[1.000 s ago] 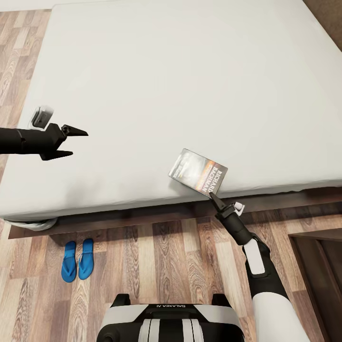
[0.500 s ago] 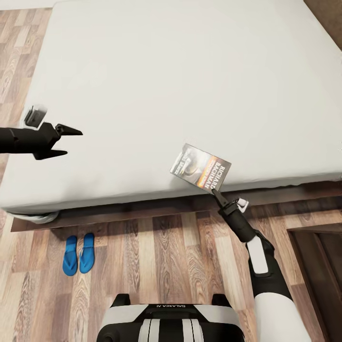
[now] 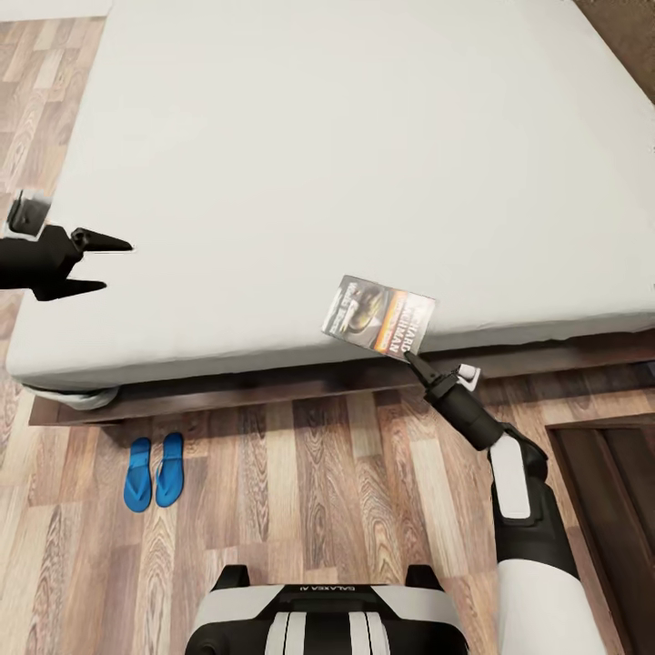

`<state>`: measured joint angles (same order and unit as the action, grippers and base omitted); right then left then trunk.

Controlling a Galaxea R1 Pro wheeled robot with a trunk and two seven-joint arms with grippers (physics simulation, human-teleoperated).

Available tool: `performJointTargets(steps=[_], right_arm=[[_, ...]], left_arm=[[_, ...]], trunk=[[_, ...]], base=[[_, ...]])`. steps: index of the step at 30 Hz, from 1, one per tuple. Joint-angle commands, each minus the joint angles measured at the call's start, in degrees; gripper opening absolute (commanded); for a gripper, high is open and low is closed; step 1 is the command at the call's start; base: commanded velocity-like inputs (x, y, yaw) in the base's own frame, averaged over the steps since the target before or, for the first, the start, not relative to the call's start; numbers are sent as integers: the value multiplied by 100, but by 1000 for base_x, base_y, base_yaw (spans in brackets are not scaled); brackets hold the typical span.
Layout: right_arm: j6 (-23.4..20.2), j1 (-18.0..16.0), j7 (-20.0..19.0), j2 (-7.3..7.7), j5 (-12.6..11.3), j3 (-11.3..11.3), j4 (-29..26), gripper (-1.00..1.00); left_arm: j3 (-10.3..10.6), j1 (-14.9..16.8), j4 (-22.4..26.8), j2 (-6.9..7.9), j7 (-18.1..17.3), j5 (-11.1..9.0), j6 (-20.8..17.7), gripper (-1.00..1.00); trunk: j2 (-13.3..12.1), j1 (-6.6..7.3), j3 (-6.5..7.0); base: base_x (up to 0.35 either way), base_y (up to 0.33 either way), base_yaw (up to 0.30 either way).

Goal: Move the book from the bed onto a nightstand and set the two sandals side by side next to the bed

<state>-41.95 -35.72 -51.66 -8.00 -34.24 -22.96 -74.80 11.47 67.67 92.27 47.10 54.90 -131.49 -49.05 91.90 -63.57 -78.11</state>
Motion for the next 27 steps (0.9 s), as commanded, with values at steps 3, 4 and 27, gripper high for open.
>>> performJointTargets(steps=[3, 4, 27], right_arm=[[-302, -3, 351, -15, 44, 73, -230, -100], [-340, -2, 400, -13, 54, 122, -270, -100], [-553, 380, 587, -17, 82, 1402, -1496, -100]], left_arm=[[-100, -118, 1, 602, -530, -189, -73, 100], [-123, -180, 1, 777, -704, -208, -97, 100], [-261, -2990, 1, 1955, -2637, 443, 146, 100]], trunk=[[2, 0, 23], [2, 0, 32], [2, 0, 243]], base=[[-8, 0, 0], [-5, 0, 0], [0, 0, 0]])
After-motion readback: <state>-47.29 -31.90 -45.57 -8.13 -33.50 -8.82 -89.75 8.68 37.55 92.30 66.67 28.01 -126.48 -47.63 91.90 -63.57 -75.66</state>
